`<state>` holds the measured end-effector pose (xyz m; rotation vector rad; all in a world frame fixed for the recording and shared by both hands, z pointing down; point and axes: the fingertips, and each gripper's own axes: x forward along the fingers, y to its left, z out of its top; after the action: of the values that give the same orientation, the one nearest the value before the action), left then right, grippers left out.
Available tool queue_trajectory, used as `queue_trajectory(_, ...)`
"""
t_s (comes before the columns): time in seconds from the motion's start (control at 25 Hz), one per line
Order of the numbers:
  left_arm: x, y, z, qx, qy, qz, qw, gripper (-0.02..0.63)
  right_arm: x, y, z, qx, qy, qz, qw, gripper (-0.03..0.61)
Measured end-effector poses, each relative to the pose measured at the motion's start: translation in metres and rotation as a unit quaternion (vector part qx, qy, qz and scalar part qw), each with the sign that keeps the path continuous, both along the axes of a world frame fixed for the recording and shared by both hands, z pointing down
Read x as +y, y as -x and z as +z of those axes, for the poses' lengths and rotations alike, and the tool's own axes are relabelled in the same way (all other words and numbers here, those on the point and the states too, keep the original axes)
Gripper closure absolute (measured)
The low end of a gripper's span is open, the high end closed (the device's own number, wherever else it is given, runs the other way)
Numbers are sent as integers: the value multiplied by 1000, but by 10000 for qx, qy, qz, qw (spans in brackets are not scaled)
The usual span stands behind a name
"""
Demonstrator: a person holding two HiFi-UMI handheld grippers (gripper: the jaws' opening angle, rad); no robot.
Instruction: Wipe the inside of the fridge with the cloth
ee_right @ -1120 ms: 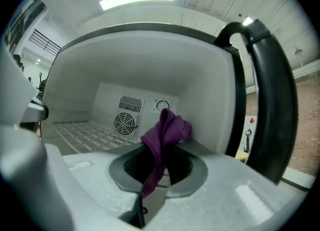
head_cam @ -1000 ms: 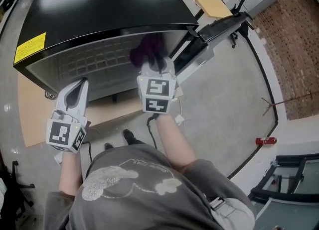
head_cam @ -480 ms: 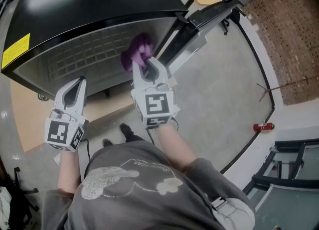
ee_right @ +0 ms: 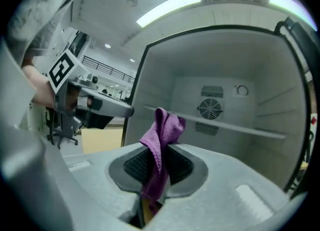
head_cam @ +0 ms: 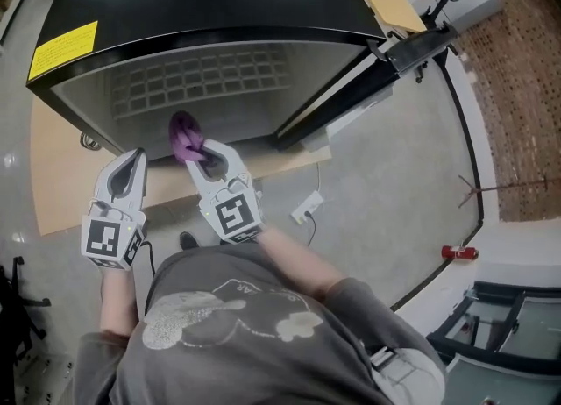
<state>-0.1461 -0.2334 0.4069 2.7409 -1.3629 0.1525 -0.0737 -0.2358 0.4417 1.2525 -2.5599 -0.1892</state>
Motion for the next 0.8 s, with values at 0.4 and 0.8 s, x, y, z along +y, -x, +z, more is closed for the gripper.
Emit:
queue_trajectory(0.4,9,51,24,-109,265,-944,9951,595,-63,54,51,506,180,-498,9973,535)
queue_trajectory(0.8,-4,69,14,-69,80,-1054,9944,595,-90,84,47,405,55,-587,9974,535)
